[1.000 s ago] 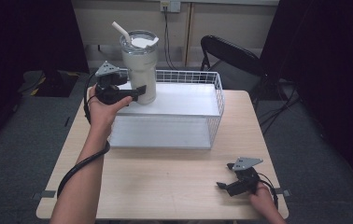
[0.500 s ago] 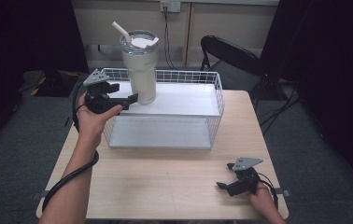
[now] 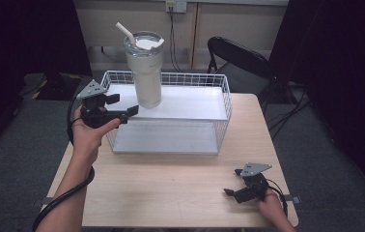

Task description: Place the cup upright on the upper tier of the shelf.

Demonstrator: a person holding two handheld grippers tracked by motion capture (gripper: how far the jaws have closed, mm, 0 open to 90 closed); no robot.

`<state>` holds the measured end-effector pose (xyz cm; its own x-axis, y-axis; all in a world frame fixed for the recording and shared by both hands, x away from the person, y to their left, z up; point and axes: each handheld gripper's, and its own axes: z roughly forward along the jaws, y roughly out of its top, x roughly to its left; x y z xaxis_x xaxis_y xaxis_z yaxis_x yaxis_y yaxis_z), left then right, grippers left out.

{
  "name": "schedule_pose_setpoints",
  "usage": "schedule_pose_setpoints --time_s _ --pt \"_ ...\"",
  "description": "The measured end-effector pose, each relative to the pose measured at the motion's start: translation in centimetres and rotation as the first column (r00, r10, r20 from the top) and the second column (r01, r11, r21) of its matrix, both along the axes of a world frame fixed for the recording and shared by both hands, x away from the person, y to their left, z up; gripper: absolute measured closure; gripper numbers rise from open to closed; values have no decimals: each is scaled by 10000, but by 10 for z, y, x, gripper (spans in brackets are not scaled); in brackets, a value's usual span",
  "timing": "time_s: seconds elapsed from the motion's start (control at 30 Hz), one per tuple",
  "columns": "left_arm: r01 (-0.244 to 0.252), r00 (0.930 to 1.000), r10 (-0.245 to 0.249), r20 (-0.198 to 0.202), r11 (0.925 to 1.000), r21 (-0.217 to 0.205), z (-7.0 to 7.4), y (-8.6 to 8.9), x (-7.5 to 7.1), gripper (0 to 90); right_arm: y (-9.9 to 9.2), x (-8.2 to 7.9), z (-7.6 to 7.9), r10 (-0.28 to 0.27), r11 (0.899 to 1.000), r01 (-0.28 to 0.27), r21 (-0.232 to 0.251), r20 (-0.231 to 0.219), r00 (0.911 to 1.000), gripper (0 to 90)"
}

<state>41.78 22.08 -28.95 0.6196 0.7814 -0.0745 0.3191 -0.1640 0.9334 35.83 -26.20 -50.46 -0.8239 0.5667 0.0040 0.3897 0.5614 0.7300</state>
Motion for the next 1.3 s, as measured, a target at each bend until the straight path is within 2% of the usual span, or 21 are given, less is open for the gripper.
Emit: schedule_pose_setpoints --time_s 0.13,0.23,0.33,0.53,0.8,0.97,1.17,1.3 --pt "123 9999 -123 -36 9999 94 -3 -1 -6 158 0 0 0 2 10000 -2 -1 3 10000 100" --pt "198 9998 -198 -45 9998 15 -6 -1 -9 158 0 0 0 -16 10000 16 6 -17 10000 100" --pt "364 9991 -362 -202 9993 77 -12 -3 -13 158 0 0 0 -14 10000 14 6 -18 10000 100" --pt "577 9980 -570 -264 9980 275 -21 -5 -20 158 0 0 0 3 10000 -3 -12 -8 10000 100" --pt "876 9957 -867 -334 9958 250 -31 -6 -28 158 0 0 0 2 10000 -2 -13 -10 10000 100" --pt "858 9954 -846 -446 9960 240 -40 -4 -32 159 0 0 0 3 10000 -3 -13 -8 10000 100" --pt "957 9942 -951 -504 9954 106 -55 -4 -40 159 0 0 0 2 10000 -2 -14 -8 10000 100" --pt "953 9933 -948 -654 9954 38 -73 -2 -46 159 0 0 0 1 10000 -1 -13 -10 10000 100"
